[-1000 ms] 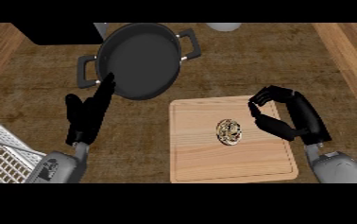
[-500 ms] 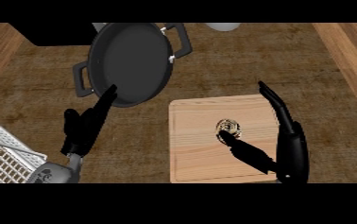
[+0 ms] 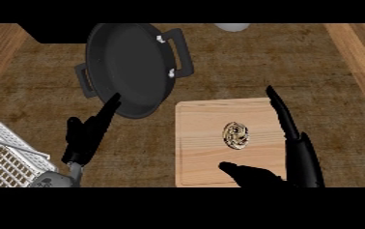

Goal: Pick the cupcake from the cutting board and place it in the pot

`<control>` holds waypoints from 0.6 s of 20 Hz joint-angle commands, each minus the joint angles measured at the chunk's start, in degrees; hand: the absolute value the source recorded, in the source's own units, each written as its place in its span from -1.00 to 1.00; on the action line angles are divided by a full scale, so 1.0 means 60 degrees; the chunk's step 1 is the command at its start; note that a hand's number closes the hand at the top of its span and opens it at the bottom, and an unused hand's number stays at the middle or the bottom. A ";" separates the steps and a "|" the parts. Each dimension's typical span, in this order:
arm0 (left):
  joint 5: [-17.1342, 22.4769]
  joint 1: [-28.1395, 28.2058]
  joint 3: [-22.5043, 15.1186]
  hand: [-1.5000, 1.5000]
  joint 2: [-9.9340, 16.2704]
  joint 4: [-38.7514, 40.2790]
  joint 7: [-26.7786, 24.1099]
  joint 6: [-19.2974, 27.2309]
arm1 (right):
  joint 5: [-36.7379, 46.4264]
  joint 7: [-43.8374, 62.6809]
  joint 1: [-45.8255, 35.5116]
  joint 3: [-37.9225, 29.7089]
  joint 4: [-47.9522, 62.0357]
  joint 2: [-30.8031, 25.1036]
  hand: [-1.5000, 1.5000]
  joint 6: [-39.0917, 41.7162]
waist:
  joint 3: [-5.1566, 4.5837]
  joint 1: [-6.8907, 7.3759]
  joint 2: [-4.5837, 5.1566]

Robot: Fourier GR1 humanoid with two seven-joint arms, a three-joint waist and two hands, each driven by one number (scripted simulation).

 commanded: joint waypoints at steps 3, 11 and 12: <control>0.0174 -0.0160 0.0230 0.00 -0.0190 0.0249 0.0024 -0.0509 | -0.0551 0.2462 -0.1272 -0.0669 0.0404 0.0566 -1.00 0.1187 | -0.0015 0.0100 0.0066; -0.0470 -0.0483 0.0150 0.00 -0.0618 0.0967 -0.0145 -0.0330 | -0.1799 0.2506 -0.1681 -0.0603 0.2481 0.0099 -1.00 0.3188 | -0.0010 0.0081 0.0071; -0.0488 -0.0175 0.0074 0.00 -0.0696 0.0418 0.0042 -0.0303 | -0.1597 0.1862 -0.1394 -0.0361 0.3006 0.0394 -1.00 0.2920 | -0.0006 0.0101 0.0056</control>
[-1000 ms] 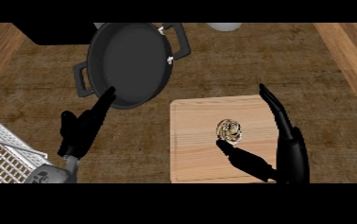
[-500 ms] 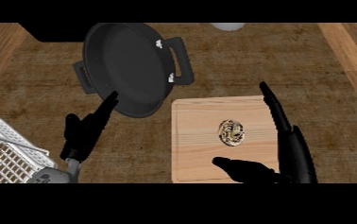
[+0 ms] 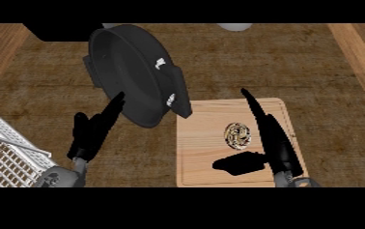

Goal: Pick the cupcake from the cutting board and place it in the pot

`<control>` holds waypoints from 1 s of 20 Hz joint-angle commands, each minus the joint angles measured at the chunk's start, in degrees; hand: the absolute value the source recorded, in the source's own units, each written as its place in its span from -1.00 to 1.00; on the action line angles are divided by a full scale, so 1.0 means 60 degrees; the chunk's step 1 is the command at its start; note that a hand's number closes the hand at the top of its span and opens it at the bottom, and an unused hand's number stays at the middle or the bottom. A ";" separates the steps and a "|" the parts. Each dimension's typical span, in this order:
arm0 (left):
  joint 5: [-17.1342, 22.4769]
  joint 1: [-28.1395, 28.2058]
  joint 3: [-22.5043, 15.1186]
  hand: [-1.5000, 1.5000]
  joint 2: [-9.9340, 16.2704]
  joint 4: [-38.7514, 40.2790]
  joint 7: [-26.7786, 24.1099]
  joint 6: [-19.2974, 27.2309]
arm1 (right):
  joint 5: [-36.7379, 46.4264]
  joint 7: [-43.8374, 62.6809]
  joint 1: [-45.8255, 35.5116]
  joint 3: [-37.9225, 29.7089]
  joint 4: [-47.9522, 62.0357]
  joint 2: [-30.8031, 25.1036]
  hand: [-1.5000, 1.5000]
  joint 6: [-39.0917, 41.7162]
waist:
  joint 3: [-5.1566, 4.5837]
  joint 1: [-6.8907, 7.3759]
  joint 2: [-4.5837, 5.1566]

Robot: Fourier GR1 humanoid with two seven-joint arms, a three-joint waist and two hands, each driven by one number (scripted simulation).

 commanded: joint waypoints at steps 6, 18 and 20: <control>-0.0186 0.0015 0.0532 0.00 -0.0294 0.0120 0.0252 -0.0553 | 0.0581 -0.2257 0.1455 -0.0068 0.1442 0.0011 -1.00 -0.0157 | 0.0000 -0.0083 -0.0025; -0.1020 0.0123 0.0829 0.00 -0.0989 0.0189 0.0089 -0.0599 | -0.1666 -0.4786 0.1124 -0.2003 0.2299 0.0375 -1.00 0.0987 | 0.0000 -0.0056 -0.0013; -0.0645 0.0172 0.1376 0.00 -0.0378 -0.0384 0.0587 -0.1052 | -0.1677 -0.5467 0.1735 -0.1874 0.2394 0.0632 -1.00 0.0822 | 0.0001 -0.0052 -0.0024</control>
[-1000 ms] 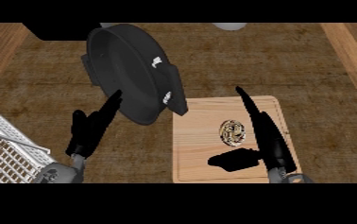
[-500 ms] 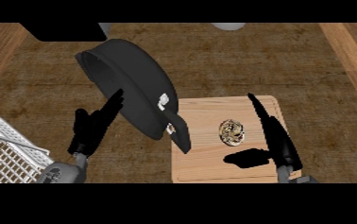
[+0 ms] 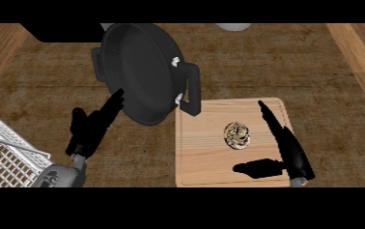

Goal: Pick the cupcake from the cutting board and place it in the pot

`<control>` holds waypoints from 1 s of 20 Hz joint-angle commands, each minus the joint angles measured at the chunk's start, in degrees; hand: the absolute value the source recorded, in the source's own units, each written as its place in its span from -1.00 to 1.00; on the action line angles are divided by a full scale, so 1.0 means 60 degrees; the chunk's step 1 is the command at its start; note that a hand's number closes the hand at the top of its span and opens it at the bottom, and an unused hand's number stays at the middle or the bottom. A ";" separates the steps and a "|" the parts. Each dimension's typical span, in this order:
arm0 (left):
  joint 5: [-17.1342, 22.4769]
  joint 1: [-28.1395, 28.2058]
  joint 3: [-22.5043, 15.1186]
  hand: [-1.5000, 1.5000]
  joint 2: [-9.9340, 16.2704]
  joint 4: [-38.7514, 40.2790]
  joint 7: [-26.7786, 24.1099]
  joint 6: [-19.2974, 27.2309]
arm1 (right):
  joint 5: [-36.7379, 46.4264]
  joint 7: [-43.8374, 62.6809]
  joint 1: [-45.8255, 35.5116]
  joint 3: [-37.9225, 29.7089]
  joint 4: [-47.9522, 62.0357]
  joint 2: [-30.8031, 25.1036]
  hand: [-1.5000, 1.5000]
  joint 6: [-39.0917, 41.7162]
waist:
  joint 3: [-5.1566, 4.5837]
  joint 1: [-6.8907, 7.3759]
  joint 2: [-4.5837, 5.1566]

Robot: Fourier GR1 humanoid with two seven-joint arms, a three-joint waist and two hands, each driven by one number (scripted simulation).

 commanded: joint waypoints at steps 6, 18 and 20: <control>-0.0329 0.0072 0.0223 0.00 -0.0280 0.0209 -0.0141 -0.0315 | -0.1322 -0.2215 -0.0311 -0.0807 0.2124 0.0896 -1.00 0.0519 | -0.0001 0.0020 0.0010; -0.0700 0.0278 0.0535 0.00 -0.0496 0.0414 -0.0510 -0.0705 | -0.0086 -0.3809 -0.1151 -0.0413 0.4325 0.1081 1.00 0.0371 | -0.0005 0.0081 0.0022; -0.0660 -0.0028 0.0754 0.00 -0.0498 0.0222 -0.0011 -0.0563 | -0.0299 -0.4579 -0.1463 -0.0837 0.5431 0.1344 1.00 0.0235 | 0.0001 0.0073 0.0024</control>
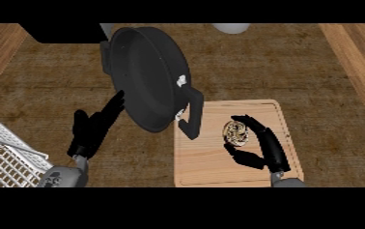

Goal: Pick the cupcake from the cutting board and place it in the pot

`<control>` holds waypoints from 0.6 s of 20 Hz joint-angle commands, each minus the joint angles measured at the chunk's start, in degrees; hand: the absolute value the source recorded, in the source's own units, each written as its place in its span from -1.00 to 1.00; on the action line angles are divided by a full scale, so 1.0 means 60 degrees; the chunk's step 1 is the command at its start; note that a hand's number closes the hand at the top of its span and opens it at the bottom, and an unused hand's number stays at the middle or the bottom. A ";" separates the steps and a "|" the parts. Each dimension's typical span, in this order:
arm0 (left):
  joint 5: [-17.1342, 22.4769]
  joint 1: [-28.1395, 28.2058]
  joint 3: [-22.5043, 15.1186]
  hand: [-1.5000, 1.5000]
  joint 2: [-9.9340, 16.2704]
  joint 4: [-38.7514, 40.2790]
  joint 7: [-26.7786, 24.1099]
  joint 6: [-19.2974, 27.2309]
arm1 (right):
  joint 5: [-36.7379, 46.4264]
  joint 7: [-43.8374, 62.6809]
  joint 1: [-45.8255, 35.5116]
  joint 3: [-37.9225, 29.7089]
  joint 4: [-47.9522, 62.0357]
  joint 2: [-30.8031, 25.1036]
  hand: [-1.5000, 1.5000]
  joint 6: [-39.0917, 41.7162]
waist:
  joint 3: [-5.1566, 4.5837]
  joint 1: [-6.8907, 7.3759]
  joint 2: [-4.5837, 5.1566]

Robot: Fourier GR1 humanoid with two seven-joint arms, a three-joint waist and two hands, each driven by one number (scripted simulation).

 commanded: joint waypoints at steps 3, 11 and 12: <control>-0.0161 0.0030 0.0028 0.00 -0.0164 0.0210 -0.0288 -0.0030 | -0.0136 -0.0958 -0.0333 -0.0164 0.1599 0.0422 1.00 0.0143 | 0.0189 0.0100 0.0199; 0.0038 -0.0237 0.0523 0.00 0.0183 0.0368 -0.0022 -0.0388 | -0.0404 -0.2046 -0.0111 -0.0518 0.1283 -0.0291 1.00 0.0330 | 0.0183 0.0034 0.0179; -0.0337 0.0485 -0.0115 0.00 -0.0303 -0.0424 0.0004 0.0062 | -0.0455 -0.1777 -0.0469 -0.0959 0.0966 -0.0919 1.00 0.0314 | 0.0184 0.0078 0.0161</control>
